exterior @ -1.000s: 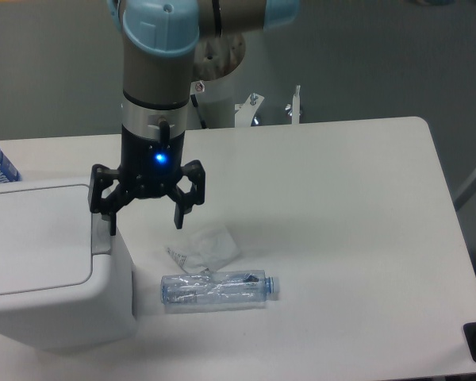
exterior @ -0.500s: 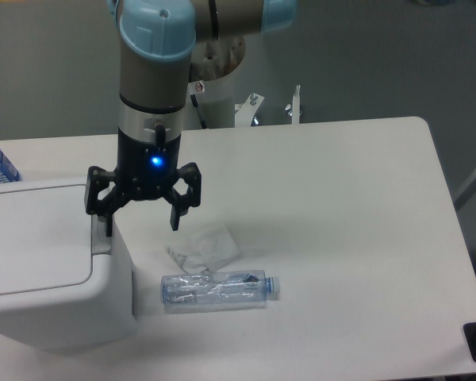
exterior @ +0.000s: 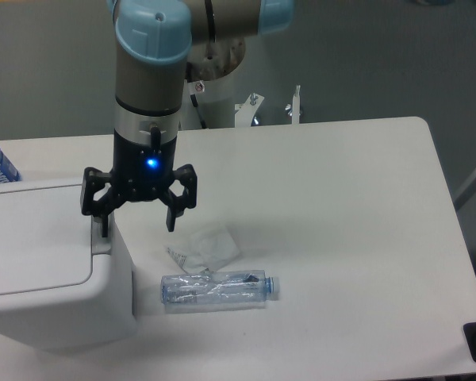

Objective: Open the trash can
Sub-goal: 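Lower the gripper onto the lid edge of the white trash can, then push the trash can lid open with the gripper fingers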

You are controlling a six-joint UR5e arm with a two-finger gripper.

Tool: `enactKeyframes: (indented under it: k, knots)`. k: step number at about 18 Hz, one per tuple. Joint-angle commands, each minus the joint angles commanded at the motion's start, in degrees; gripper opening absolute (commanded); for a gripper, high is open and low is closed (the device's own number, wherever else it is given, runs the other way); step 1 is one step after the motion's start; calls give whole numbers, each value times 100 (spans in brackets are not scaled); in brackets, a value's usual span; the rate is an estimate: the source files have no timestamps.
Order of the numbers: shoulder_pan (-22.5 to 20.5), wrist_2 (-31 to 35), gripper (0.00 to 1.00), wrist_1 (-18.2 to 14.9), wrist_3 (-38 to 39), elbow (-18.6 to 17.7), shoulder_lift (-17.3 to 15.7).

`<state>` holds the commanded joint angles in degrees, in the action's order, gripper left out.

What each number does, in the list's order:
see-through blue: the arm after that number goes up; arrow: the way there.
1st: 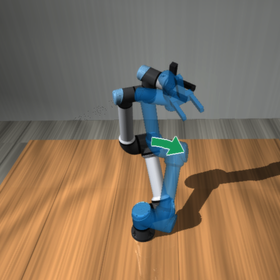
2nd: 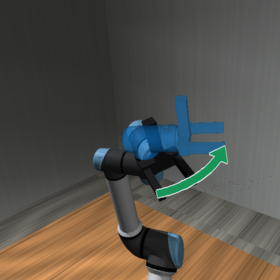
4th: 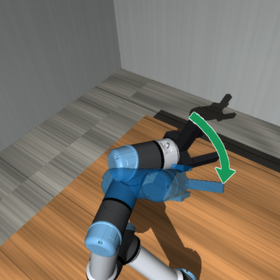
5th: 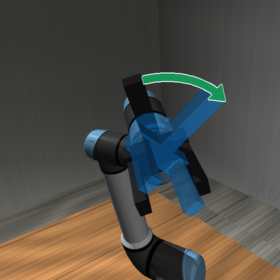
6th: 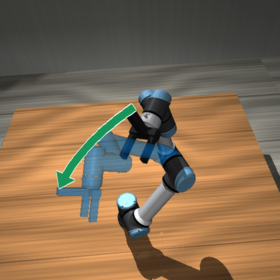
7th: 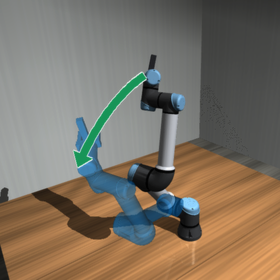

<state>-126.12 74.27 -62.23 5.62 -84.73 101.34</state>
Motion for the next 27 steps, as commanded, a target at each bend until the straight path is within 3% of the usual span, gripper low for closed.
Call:
enactKeyframes:
  k: [22,27]
  knots:
    - [0,35,100,35,-87,-18,9]
    - [-253,123,100,26,-123,360,0]
